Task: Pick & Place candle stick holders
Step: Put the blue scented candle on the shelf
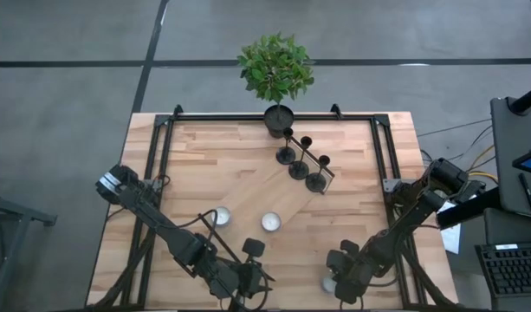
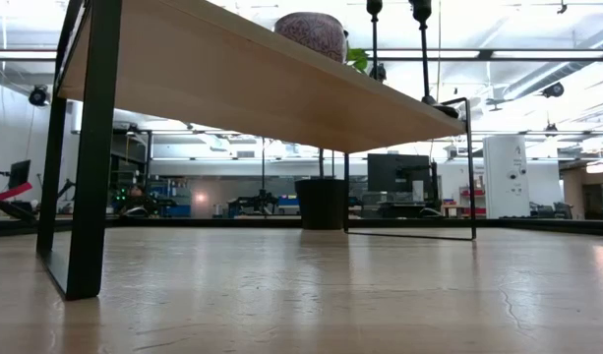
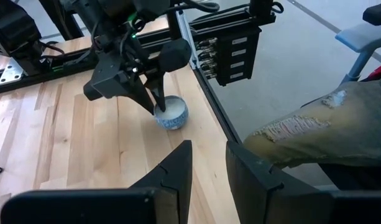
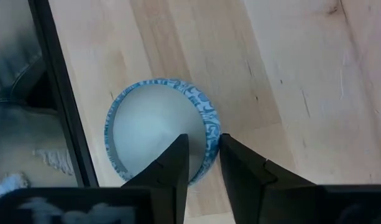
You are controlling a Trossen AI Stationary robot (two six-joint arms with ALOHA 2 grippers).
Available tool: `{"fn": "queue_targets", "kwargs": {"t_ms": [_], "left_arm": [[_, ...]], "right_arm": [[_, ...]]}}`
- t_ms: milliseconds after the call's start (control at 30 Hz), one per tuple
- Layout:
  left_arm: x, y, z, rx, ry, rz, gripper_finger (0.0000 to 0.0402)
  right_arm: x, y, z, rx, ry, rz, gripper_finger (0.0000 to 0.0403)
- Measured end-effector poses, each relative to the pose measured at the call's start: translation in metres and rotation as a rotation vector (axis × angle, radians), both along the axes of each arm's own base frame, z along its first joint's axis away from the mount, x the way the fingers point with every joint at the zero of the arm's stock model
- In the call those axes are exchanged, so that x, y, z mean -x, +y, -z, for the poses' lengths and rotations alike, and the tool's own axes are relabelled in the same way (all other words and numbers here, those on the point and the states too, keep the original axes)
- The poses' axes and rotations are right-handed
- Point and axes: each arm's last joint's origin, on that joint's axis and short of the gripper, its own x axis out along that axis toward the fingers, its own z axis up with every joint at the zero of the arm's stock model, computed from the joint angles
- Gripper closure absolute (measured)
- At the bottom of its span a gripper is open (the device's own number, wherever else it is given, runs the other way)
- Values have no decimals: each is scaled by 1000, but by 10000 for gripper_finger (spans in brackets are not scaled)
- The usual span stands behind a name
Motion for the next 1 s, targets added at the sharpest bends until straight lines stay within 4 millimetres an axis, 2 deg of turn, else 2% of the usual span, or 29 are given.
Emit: {"fn": "queue_targets", "kwargs": {"t_ms": [600, 1000], "left_arm": [[0, 0, 0, 1, 1, 0, 307], [0, 0, 0, -9, -3, 4, 307]], "right_arm": [[1, -1, -8, 6, -21, -42, 367], [-11, -5, -14, 5, -45, -55, 392]]}}
